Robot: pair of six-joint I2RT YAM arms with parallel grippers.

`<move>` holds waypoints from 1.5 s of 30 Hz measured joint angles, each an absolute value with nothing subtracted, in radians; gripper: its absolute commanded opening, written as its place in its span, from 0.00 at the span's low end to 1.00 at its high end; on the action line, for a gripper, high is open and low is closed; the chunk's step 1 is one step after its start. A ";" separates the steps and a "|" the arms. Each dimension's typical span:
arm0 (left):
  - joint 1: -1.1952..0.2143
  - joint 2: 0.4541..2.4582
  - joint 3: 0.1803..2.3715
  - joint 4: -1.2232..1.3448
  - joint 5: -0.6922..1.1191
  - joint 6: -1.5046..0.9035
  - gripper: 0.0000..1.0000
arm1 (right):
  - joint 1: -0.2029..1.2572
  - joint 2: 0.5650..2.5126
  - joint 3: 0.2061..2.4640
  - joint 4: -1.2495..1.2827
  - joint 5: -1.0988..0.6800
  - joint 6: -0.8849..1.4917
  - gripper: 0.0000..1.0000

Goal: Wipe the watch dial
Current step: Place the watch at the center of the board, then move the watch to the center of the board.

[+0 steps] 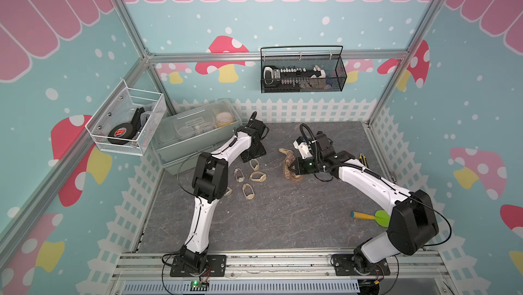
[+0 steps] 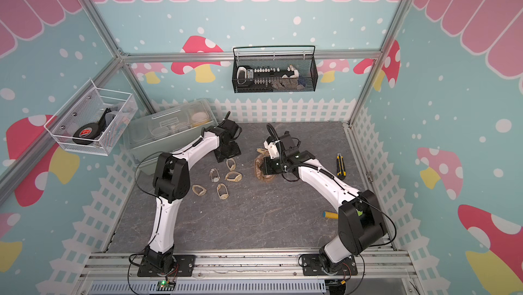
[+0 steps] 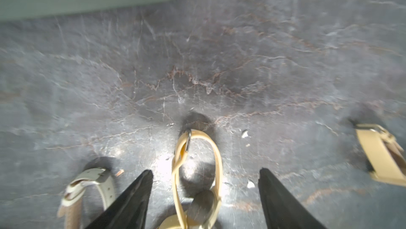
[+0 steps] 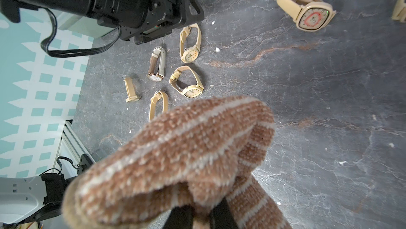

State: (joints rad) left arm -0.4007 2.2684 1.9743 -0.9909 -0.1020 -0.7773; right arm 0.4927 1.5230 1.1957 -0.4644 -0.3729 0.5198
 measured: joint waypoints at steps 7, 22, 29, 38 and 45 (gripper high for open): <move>-0.438 2.257 2.087 -1.008 -0.102 -0.775 0.99 | 0.469 1.459 1.178 -0.466 -0.355 0.521 0.00; -0.482 2.382 2.349 -1.042 -0.091 -0.776 0.96 | 0.463 1.325 1.053 -0.480 -0.311 0.562 0.00; -0.504 2.496 2.407 -1.039 -0.047 -0.835 0.90 | 0.457 1.259 1.015 -0.502 -0.300 0.578 0.00; -0.515 2.564 2.435 -0.960 0.025 -0.936 0.84 | 0.456 1.223 0.983 -0.533 -0.292 0.588 0.00; -0.517 2.631 2.471 -0.908 0.069 -0.996 0.73 | 0.450 1.208 0.982 -0.550 -0.280 0.589 0.00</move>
State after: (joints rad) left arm -0.5171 2.6308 2.4714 -0.9077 0.0692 -0.9962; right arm 0.4503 1.2083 0.9821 -0.5503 -0.2798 0.5888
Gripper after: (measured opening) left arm 0.766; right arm 0.081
